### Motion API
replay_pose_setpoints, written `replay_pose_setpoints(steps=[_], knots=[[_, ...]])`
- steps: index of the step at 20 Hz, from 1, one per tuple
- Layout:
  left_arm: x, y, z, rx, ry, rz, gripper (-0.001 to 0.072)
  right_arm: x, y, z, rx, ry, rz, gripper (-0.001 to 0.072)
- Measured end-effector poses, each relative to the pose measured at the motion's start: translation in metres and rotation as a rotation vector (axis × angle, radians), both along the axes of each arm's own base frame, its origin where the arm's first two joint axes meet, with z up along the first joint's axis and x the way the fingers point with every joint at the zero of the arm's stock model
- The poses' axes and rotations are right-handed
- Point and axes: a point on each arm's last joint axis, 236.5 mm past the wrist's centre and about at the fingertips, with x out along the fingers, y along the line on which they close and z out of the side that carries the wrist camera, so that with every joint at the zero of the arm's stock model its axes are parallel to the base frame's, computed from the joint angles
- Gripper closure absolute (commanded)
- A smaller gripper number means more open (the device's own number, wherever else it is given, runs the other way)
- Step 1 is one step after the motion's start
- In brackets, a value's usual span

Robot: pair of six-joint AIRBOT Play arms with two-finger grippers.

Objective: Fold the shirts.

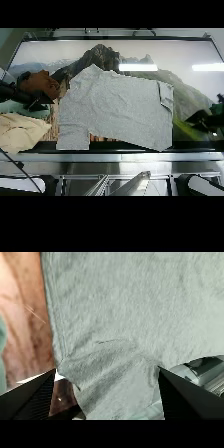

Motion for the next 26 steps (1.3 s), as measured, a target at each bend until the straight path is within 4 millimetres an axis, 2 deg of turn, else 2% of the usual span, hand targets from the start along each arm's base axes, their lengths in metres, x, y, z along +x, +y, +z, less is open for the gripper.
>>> replay_pose_setpoints(steps=[2,4,8,9,10,11,15,18,19,20,21,24,26], knots=[[-0.019,0.003,-0.009,-0.004,0.023,0.036,0.0011,-0.034,0.02,-0.022,0.042,0.093,-0.041,0.0185],[-0.035,0.002,-0.017,-0.011,0.044,0.055,0.001,-0.056,0.044,-0.037,0.099,0.153,-0.067,0.0186],[-0.057,-0.005,-0.032,-0.027,0.085,0.06,0.001,-0.073,0.094,-0.047,0.209,0.18,-0.033,0.0198],[-0.061,-0.007,-0.036,-0.028,0.092,0.064,0.001,-0.077,0.107,-0.048,0.236,0.186,-0.003,0.034],[-0.064,-0.008,-0.04,-0.027,0.096,0.068,0.001,-0.081,0.117,-0.05,0.249,0.19,0.029,0.0576],[-0.065,-0.008,-0.044,-0.023,0.098,0.075,0.001,-0.079,0.122,-0.054,0.241,0.173,0.05,0.0694],[-0.063,-0.011,-0.054,0.0,0.082,0.079,0.001,-0.045,0.138,-0.053,0.266,0.036,0.02,0.0696],[-0.055,-0.023,-0.059,0.026,0.051,0.052,0.0013,-0.033,0.14,-0.049,0.27,-0.017,0.008,0.0696],[-0.05,-0.03,-0.06,0.029,0.034,0.045,0.0144,-0.029,0.14,-0.048,0.272,-0.029,0.002,0.0696],[-0.044,-0.04,-0.06,0.022,0.014,0.037,0.0476,-0.028,0.141,-0.046,0.278,-0.037,0.001,0.0696],[-0.04,-0.048,-0.059,0.015,-0.001,0.024,0.0707,-0.026,0.143,-0.044,0.29,-0.043,-0.001,0.0696],[-0.032,-0.067,-0.046,-0.022,-0.045,-0.039,0.0693,-0.023,0.147,-0.03,0.339,-0.058,0.009,0.0697],[-0.023,-0.066,-0.019,-0.075,-0.084,-0.043,0.0694,-0.016,0.143,-0.008,0.381,-0.095,0.016,0.0696]])
